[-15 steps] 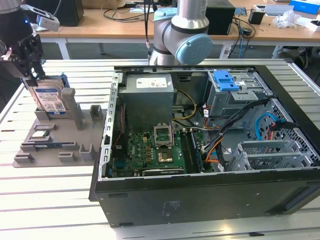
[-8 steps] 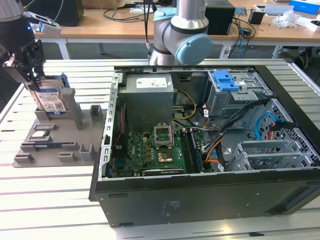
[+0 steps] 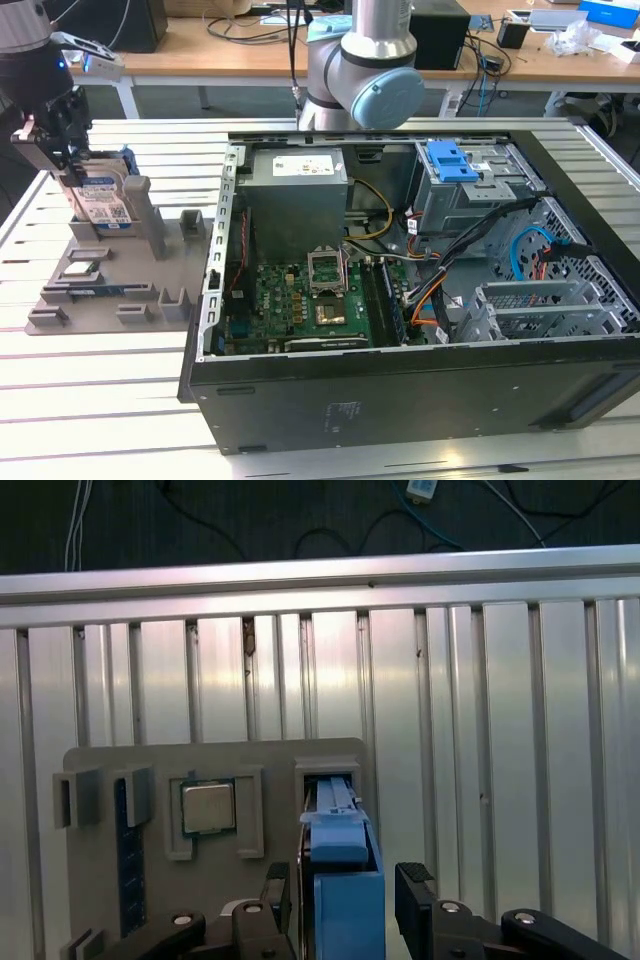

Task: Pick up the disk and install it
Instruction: 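Pick up the disk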

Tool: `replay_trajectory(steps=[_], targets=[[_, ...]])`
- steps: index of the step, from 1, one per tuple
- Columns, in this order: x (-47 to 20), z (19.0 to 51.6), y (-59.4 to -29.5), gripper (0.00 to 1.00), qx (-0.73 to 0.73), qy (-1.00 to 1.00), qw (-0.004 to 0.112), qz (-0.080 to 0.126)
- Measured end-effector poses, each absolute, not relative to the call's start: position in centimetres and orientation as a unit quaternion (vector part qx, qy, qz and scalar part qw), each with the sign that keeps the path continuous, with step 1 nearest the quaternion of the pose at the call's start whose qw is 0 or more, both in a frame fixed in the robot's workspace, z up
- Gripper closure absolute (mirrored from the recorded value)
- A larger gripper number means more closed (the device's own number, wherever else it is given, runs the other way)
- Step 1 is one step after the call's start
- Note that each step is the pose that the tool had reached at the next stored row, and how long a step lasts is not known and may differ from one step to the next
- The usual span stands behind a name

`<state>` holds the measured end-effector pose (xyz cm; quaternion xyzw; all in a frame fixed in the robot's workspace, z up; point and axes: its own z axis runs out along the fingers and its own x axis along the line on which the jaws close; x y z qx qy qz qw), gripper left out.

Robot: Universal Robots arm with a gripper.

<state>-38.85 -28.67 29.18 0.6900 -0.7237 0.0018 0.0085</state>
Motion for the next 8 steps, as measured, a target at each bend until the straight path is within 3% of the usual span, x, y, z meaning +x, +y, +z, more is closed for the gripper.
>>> replay_trajectory(steps=[4, 6, 8], targets=[[-38.85, 29.16, -28.67, 0.47, 0.69, -0.724, 0.009, 0.002], [-38.85, 29.14, -28.68, 0.63, 0.69, -0.724, 0.009, 0.002], [-38.85, 29.13, -28.67, 0.63, 0.69, -0.724, 0.009, 0.002]])
